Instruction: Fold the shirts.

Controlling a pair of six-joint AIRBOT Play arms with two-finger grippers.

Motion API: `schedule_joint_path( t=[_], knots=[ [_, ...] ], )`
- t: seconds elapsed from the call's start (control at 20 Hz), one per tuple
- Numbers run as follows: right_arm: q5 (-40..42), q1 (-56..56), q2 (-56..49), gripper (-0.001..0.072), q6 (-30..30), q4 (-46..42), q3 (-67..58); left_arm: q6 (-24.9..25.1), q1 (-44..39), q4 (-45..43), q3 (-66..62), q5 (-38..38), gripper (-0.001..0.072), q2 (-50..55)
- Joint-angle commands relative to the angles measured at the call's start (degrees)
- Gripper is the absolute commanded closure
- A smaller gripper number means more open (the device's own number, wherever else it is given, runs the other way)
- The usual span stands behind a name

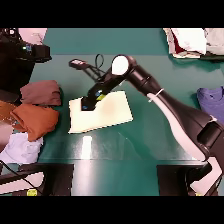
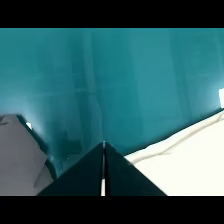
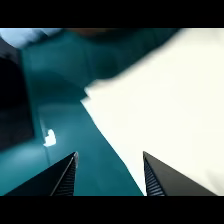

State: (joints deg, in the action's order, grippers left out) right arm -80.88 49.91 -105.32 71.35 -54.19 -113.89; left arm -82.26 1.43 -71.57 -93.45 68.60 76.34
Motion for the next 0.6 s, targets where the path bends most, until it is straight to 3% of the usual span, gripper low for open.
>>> schedule_joint_path(
  t=[0.0, 0.1, 0.15, 0.2, 0.4, 0.55],
  knots=[
    [-6.8, -7.6, 3.7, 0.0247, 2.2, -8.9, 5.4, 0.2, 0.3, 0.2, 0.0, 1.6, 0.0676, -0.3],
    [-6.0, -14.5, 6.6, 0.0235, 3.2, -8.8, 13.3, 0.2, 0.3, 0.2, 0.0, 2.0, 0.0676, -0.3],
    [-5.2, -17.8, 7.4, 0.0144, 3.3, -8.3, 17.2, 0.2, 0.3, 0.3, 0.1, 1.9, 0.0676, -0.3],
    [-3.6, -21.2, 7.8, -0.0005, 4.0, -7.1, 21.1, 0.2, 0.3, 0.5, 0.2, 1.9, 0.0676, -0.3],
    [8.8, -30.4, 7.6, 0.0008, 4.1, 7.1, 35.1, 0.4, 0.3, 2.6, 0.2, 0.9, 0.0676, -0.2],
    [12.6, -29.7, 5.7, 0.0038, -0.7, 14.3, 38.9, 1.7, 0.3, 3.5, 0.1, -0.3, 0.0676, -0.2]
  ],
)
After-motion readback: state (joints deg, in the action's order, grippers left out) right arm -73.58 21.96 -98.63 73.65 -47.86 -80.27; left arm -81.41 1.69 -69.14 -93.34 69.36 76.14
